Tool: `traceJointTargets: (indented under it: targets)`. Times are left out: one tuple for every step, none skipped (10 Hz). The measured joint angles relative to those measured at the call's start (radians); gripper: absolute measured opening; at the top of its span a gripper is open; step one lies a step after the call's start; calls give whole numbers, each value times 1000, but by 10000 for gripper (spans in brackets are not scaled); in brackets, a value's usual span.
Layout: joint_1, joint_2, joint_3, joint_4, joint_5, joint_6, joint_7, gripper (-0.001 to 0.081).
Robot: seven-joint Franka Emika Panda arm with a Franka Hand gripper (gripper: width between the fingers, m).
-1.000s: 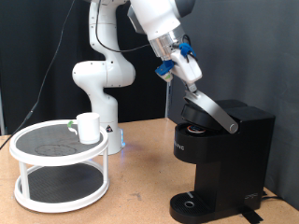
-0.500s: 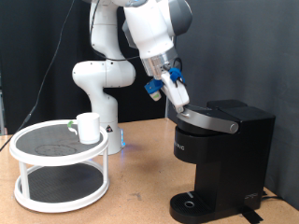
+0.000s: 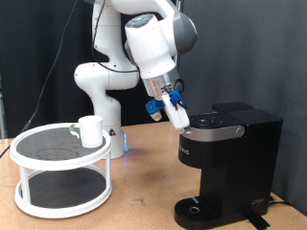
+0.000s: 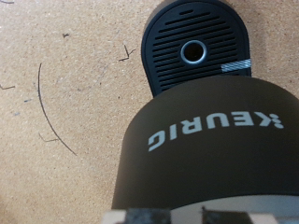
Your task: Make a cup of coffee with the keurig machine
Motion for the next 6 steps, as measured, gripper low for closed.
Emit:
traceJointTargets:
  targets:
    - [0, 0, 0, -3, 15, 14, -27, 0]
    - [0, -1, 0, -8, 36, 34, -66, 0]
    - [-2, -4, -1, -15, 52, 45, -97, 0]
    - [-5, -6, -4, -21, 60, 46, -113, 0]
    - [-8, -7, -9, -29, 61, 46, -121, 0]
    - [-9, -7, -14, -42, 66, 46, -129, 0]
